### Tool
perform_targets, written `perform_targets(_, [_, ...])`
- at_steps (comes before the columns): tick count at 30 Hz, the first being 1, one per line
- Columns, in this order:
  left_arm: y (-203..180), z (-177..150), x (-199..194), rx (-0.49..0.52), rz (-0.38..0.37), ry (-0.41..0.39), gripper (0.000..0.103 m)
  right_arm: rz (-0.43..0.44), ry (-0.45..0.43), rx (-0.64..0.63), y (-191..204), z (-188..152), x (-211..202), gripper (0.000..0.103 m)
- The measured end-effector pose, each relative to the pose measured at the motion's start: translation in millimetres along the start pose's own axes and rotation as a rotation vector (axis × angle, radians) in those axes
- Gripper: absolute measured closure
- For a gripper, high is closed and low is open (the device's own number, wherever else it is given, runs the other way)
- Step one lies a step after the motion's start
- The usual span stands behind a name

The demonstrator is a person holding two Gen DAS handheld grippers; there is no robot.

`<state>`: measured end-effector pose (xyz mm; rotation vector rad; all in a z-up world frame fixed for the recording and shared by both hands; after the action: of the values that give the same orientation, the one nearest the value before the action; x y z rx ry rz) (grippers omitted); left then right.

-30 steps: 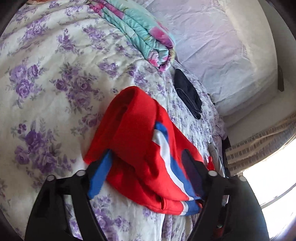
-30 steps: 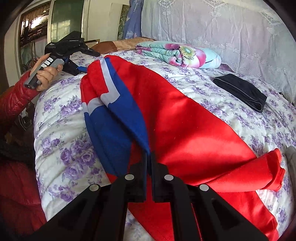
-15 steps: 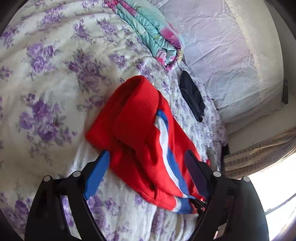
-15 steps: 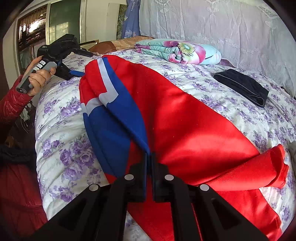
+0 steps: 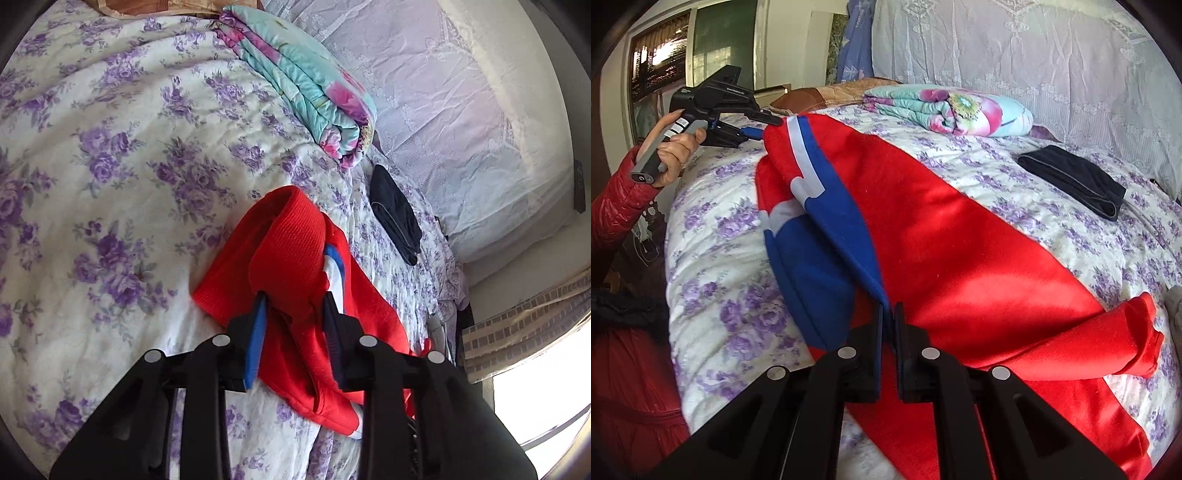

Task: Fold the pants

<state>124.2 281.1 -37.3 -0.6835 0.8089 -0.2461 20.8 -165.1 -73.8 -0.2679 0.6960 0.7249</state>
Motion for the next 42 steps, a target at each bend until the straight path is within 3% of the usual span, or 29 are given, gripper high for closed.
perform_targets(3, [-6, -1, -8, 0.071, 0.068, -0.008, 0.075, 0.049, 0.001, 0.004, 11, 1, -12, 0.097])
perform_targets(5, [-4, 0, 0, 0.134, 0.131, 0.039, 0.074, 0.043, 0.02, -0.012, 16, -3, -10, 0.097])
perform_targets(7, [10, -5, 14, 0.112, 0.167, 0.097, 0.061, 0.044, 0.062, 0.015, 14, -11, 2, 0.096])
perform_targets(8, [22, -10, 19, 0.068, 0.186, 0.113, 0.048, 0.055, 0.095, 0.036, 11, -14, 10, 0.096])
perform_targets(12, [19, -14, -6, 0.074, 0.173, 0.024, 0.048, 0.094, 0.111, 0.095, 6, -15, 11, 0.095])
perform_targets(15, [-8, -14, -40, 0.17, 0.319, -0.116, 0.049, 0.1, 0.113, 0.105, 5, -16, 12, 0.095])
perform_targets(16, [-23, -17, -46, 0.225, 0.331, -0.138, 0.048, 0.102, 0.112, 0.109, 5, -16, 11, 0.095])
perform_targets(18, [-64, -32, -39, 0.33, 0.256, -0.1, 0.04, 0.107, 0.111, 0.119, 4, -16, 11, 0.095])
perform_targets(21, [-122, -69, 7, 0.48, 0.1, 0.055, 0.034, 0.112, 0.11, 0.137, 2, -16, 10, 0.094])
perform_targets(22, [-136, -80, 23, 0.516, 0.074, 0.095, 0.034, 0.116, 0.1, 0.151, 1, -15, 7, 0.09])
perform_targets(23, [-152, -95, 43, 0.563, 0.044, 0.143, 0.034, 0.114, 0.083, 0.167, 0, -14, 3, 0.08])
perform_targets(25, [-173, -120, 73, 0.619, -0.008, 0.214, 0.034, 0.105, -0.006, 0.269, -15, -11, -19, 0.069])
perform_targets(28, [-183, -150, 110, 0.676, -0.06, 0.308, 0.033, 0.07, -0.123, 0.521, -66, -16, -62, 0.066])
perform_targets(30, [-183, -164, 125, 0.768, -0.042, 0.287, 0.017, -0.011, -0.147, 0.692, -110, -25, -80, 0.061])
perform_targets(32, [-190, -174, 126, 0.873, -0.026, 0.266, 0.009, -0.1, -0.141, 0.839, -152, -31, -94, 0.06])
perform_targets(33, [-191, -176, 124, 0.88, -0.023, 0.267, 0.005, -0.114, -0.133, 0.865, -163, -29, -96, 0.059])
perform_targets(39, [-191, -175, 130, 0.876, -0.025, 0.264, 0.005, -0.246, 0.016, 0.832, -206, 20, -66, 0.058])
perform_targets(42, [-193, -178, 127, 0.874, -0.032, 0.257, 0.005, -0.356, 0.112, 0.794, -220, 40, -35, 0.058])
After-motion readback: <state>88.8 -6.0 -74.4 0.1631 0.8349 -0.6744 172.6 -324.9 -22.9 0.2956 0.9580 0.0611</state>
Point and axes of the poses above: each gripper's, at about its wrist camera, not at the fingertips, and x roughly the way its jaws point, y to its left, z to its top, the point moved 5 cm from there along x, roughly the way its jaws point, and after that the axes turned 9 degrees about x, right-handed, at the moved point
